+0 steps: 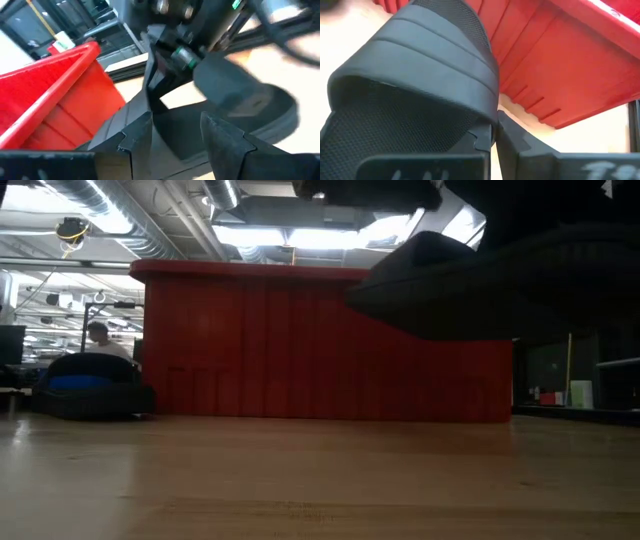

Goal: Pick and place slides into bin
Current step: Put the bottom black slide into the red bin

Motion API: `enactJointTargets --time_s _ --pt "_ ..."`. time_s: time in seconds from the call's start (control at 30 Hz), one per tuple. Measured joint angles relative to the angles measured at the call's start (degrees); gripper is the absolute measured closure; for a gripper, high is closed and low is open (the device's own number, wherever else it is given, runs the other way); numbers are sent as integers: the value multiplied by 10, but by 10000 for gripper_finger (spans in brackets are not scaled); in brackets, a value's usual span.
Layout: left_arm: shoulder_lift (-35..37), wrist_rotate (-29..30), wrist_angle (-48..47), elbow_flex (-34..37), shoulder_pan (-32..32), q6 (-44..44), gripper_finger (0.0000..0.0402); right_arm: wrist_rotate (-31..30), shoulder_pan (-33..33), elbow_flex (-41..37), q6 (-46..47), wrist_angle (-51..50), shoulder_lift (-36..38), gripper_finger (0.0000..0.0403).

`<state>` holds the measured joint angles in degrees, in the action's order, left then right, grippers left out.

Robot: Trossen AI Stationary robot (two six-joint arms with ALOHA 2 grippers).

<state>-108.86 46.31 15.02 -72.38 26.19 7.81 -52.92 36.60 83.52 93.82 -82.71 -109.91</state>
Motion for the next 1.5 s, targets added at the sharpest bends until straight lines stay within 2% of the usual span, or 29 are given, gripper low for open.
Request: enactJointTargets --time_s 0.1,0.33,0.63,1.13,1.5 --pt "-18 29 1 -14 -1 21 239 0 0 -1 0 5 0 391" --pt "-46 54 0 -31 -5 56 238 -1 0 -1 0 15 0 391" --pt "-48 124 -20 -32 -16 80 238 -11 1 -1 -13 26 0 391" --pt "-47 127 -43 -32 -36 99 239 -11 2 -1 -45 51 0 391" --pt "-47 127 -49 -32 -38 112 277 -9 2 -1 -58 53 0 391"
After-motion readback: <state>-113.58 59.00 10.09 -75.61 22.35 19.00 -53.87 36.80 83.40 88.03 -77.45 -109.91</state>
